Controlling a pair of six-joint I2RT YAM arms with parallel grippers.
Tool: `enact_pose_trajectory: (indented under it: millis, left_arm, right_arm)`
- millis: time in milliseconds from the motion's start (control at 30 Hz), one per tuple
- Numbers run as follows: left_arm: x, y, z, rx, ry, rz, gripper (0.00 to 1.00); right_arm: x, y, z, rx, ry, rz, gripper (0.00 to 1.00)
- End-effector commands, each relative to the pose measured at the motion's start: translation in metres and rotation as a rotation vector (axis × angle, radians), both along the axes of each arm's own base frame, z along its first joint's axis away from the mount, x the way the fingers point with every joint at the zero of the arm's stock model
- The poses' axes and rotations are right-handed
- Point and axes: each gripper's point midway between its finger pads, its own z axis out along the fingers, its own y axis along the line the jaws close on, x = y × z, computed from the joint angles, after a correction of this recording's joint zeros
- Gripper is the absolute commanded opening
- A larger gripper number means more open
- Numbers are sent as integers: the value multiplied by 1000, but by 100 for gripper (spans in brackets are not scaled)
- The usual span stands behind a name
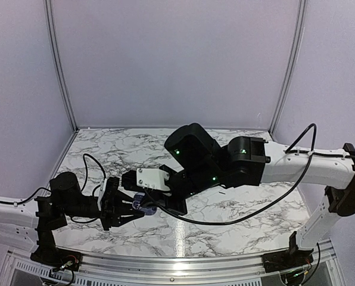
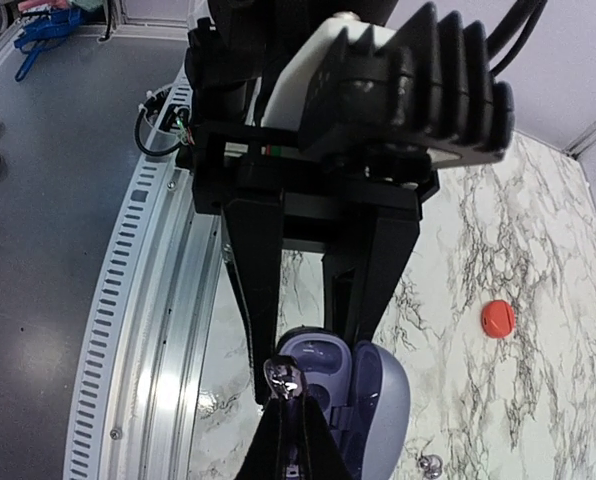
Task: Insert the wireless bluetooth earbuds into the charging case
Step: Insert the left earbud into the left side groove of the charging case.
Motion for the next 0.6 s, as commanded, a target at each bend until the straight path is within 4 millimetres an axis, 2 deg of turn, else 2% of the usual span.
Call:
enact_pose_trajectory:
  millis: [0, 267, 567]
  left_arm:
    - [-3, -4, 9, -11, -20, -25, 0]
    - [-3, -6, 8, -7, -22, -24, 0]
    - [-4, -6, 6, -3, -22, -30, 0]
  right_arm:
    - [3, 1, 12, -15, -49, -22, 0]
    - [5, 4, -3, -83, -72, -40, 0]
    - [7, 8, -9, -109, -110, -56, 0]
